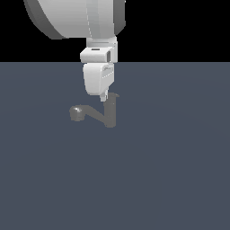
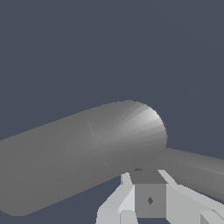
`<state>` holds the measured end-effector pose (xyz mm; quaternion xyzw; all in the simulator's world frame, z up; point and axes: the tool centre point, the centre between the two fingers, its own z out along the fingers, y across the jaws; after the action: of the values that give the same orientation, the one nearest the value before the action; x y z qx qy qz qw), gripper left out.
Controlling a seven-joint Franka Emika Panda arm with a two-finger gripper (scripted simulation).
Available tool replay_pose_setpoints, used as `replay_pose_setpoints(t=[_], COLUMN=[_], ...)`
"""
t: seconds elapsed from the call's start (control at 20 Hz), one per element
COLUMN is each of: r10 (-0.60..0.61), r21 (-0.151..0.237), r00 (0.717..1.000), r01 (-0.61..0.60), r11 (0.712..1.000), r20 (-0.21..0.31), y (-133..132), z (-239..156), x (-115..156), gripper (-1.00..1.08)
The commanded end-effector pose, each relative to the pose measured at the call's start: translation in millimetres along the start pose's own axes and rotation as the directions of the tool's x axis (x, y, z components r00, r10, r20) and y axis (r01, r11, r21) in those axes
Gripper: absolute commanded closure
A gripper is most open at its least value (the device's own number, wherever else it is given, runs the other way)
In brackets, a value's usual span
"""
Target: Turn on the faucet by rotating a designated handle.
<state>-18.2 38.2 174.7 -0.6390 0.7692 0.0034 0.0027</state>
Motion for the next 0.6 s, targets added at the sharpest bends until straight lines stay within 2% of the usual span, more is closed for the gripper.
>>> replay_pose_setpoints(t=[0.0, 0.55], r10=[0.028, 0.046], r21=[0.004, 0.002], r00=[1.000, 0.999], r01=[-0.028, -0.046], r11=[1.000, 0.999], r20=[-0.004, -0.008], y=[-10.8, -35.3], z=[0.3, 0.6], x=[24.8, 74.1], gripper=[1.08, 1.08])
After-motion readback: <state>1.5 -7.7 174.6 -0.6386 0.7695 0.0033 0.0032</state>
